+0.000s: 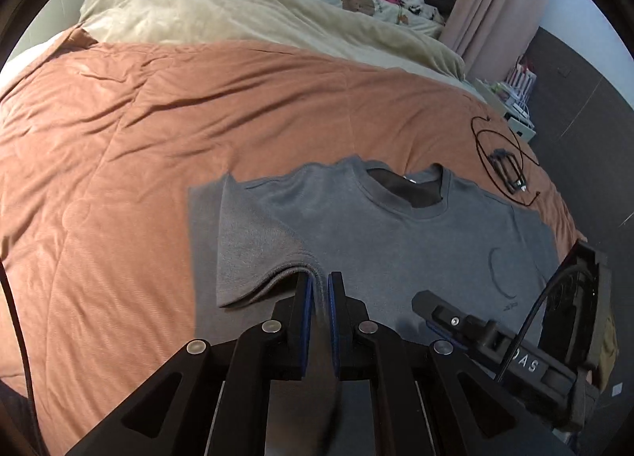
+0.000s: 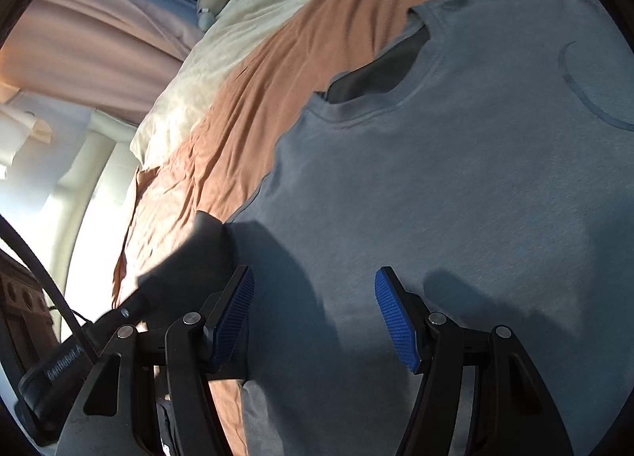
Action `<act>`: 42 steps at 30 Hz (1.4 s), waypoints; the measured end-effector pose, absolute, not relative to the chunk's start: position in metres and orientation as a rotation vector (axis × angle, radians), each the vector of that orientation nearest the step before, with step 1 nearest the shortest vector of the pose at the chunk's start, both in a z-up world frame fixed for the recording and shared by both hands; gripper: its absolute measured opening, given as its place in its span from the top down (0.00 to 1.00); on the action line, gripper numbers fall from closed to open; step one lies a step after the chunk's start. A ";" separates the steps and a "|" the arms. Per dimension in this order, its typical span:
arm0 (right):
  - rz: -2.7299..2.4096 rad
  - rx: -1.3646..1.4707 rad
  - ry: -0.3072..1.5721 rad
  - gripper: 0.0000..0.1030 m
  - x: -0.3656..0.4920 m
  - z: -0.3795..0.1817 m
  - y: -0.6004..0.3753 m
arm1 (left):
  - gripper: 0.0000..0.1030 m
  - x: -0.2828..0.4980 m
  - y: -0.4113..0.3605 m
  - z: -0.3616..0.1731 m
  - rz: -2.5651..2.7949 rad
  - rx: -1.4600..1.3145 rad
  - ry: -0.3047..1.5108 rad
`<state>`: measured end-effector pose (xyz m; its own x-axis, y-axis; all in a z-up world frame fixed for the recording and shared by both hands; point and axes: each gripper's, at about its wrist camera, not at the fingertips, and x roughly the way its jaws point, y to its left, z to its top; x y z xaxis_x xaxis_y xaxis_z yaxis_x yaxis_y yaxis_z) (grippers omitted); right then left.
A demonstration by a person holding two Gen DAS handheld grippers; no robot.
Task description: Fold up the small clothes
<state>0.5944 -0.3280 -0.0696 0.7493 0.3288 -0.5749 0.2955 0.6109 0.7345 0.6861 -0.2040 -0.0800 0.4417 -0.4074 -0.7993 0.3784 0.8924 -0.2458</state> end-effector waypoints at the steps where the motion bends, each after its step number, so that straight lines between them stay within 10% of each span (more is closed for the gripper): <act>1: 0.020 0.938 0.753 0.40 0.594 -0.070 -0.329 | 0.90 0.687 -0.203 -0.081 -0.490 -0.042 1.003; 42: -0.015 0.033 0.999 0.40 0.728 -0.077 -0.209 | 0.87 0.687 -0.111 -0.185 -0.411 -0.087 1.172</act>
<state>0.7283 -0.2095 -0.0771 0.5407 0.0026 -0.8412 0.0277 0.9994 0.0209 0.6868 -0.1115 -0.1854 0.3233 -0.3576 -0.8761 0.2686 0.9224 -0.2774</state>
